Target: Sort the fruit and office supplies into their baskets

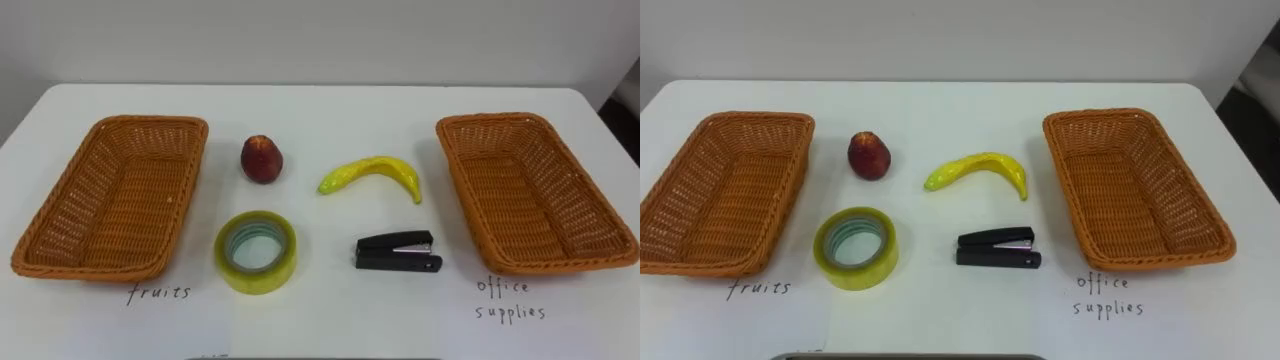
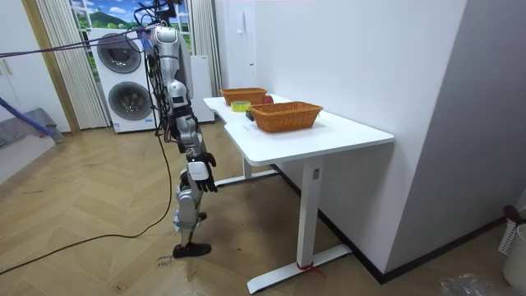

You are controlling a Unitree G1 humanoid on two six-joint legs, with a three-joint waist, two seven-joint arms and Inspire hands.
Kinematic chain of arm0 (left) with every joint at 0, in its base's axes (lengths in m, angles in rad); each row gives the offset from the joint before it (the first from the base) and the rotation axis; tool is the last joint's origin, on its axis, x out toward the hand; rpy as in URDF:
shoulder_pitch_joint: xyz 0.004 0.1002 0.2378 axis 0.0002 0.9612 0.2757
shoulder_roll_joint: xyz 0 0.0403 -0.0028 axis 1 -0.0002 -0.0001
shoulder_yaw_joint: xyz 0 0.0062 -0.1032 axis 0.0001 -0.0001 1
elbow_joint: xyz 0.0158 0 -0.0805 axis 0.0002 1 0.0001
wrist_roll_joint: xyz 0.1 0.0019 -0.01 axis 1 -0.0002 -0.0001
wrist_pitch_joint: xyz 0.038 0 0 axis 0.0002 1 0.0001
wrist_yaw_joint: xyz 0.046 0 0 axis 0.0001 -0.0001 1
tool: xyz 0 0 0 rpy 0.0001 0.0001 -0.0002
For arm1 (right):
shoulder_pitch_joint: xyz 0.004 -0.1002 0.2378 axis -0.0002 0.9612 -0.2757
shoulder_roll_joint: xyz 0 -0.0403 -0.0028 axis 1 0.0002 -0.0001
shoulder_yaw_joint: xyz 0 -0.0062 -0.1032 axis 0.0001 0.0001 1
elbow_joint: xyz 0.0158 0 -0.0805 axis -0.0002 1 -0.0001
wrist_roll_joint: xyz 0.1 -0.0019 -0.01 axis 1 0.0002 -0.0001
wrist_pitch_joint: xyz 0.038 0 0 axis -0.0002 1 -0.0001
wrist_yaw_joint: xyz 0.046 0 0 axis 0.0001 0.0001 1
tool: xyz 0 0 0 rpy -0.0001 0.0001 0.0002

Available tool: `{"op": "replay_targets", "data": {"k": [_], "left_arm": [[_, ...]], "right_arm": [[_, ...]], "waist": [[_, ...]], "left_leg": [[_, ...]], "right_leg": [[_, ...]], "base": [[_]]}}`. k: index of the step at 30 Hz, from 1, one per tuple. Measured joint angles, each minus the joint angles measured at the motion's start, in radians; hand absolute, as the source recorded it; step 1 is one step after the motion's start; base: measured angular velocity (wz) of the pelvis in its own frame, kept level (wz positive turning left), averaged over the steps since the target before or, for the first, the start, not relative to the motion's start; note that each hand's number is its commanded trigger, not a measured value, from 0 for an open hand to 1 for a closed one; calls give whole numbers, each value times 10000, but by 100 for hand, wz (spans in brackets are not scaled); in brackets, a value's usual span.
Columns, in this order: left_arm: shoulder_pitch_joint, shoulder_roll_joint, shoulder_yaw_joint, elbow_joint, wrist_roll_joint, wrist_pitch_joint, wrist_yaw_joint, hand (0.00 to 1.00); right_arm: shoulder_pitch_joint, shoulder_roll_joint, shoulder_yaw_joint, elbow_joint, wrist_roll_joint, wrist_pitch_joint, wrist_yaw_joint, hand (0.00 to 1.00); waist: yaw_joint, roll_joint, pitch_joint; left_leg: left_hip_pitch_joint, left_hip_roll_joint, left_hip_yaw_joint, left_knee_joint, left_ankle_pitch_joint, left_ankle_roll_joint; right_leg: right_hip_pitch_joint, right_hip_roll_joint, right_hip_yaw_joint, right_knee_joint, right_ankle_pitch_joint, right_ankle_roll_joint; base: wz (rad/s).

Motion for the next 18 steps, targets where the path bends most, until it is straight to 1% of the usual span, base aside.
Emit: {"op": "replay_targets", "data": {"k": [6, 9, 14, 18], "left_arm": [[-138, 21, -43, -20, 45, 4, 12, 0], [-154, 26, -47, -213, 166, 16, 14, 0], [-210, 44, -44, -206, 201, 16, 66, 0], [-204, 97, -38, 153, -22, 3, 72, 0]], "right_arm": [[-94, -11, 43, -4, -63, 4, 166, 0], [-129, -16, 49, -22, -85, 16, 230, 0], [-148, -29, 77, 82, -88, 103, 363, 0], [-172, -21, 46, 183, 16, 121, 326, 0]], "waist": [[-139, -4, 12], [-146, -29, 8], [-148, -82, 9], [-129, -88, 16]], "left_leg": [[-14, -1, 8, -5, 0, 0], [-38, 0, 26, -7, 0, 0], [-36, 1, 60, -8, 0, -1], [-18, 8, 125, -18, -4, -6]], "right_leg": [[-14, 1, 23, -12, -11, 8], [-66, 1, 43, -3, -10, 6], [-79, 1, 47, 18, -3, -2], [-62, 5, 57, 8, -3, -3]], "base": [[0], [-1], [-2], [-1]]}}
